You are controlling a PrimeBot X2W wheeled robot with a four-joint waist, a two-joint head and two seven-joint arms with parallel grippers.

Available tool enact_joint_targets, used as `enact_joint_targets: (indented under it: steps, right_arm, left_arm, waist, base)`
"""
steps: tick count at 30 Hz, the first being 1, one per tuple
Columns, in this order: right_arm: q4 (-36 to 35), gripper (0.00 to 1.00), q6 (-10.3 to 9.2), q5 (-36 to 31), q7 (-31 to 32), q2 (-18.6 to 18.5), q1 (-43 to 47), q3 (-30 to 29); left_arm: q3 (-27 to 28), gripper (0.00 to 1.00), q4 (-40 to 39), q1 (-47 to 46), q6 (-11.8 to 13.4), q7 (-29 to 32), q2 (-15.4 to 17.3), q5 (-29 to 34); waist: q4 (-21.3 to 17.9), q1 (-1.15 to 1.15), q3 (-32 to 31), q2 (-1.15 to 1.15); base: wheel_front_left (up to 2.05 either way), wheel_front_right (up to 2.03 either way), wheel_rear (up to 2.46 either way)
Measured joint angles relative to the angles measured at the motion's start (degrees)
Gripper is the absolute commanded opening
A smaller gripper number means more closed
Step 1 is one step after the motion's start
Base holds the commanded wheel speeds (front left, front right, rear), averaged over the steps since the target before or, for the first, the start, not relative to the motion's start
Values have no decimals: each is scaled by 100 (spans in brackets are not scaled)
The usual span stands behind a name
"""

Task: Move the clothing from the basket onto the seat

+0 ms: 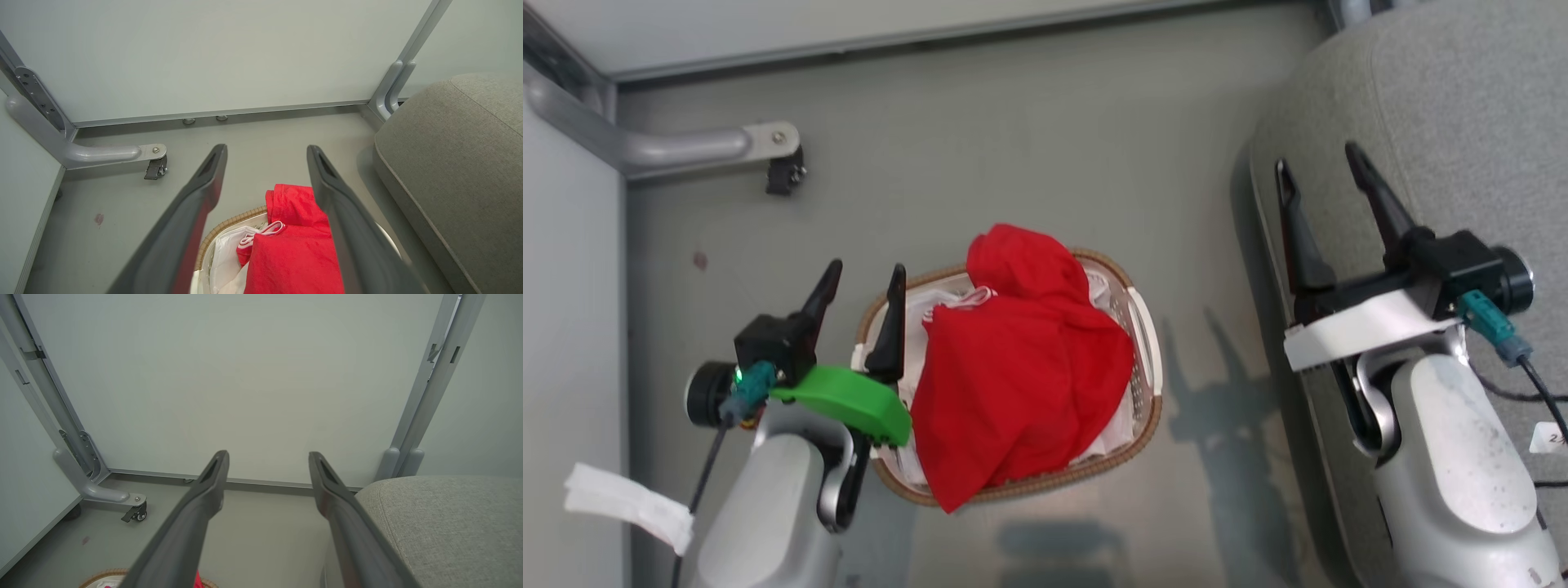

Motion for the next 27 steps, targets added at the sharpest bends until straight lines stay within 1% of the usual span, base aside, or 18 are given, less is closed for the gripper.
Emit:
enact_joint_targets:
  steps: [6,9,14,20,22,27]
  right_arm:
    - [-452,100,1,-109,-66,-2,-365,90]
    - [-603,100,1,-153,-92,-1,-503,146]
    - [-849,100,1,-274,-146,-4,-691,209]
    - [-999,100,1,-238,-148,-5,-761,300]
    - [-1021,100,1,-223,-148,-4,-801,331]
    - [-1034,100,1,-200,-148,-4,-806,341]
  left_arm:
    - [-450,100,549,-734,-1,-64,299,-265]
    - [-801,100,850,-1130,-1,-91,450,-374]
    - [-1377,100,1462,-1789,-1,-143,669,-761]
    - [-1948,100,2254,-2348,-1,-148,806,-1590]
    - [-2208,100,2438,-2501,-1,-32,836,-1857]
    - [-2655,100,2661,-2653,-1,259,932,-2598]
  waist:
    - [-181,0,661,0]
    - [-279,1,1001,0]
    - [-448,0,1584,0]
    - [-654,0,2180,0]
    - [-725,1,2351,0]
    - [-870,0,2657,0]
  base:
    - [0,0,0]
    - [0,0,0]
    - [0,0,0]
    - [0,0,0]
    - [0,0,0]
    - [0,0,0]
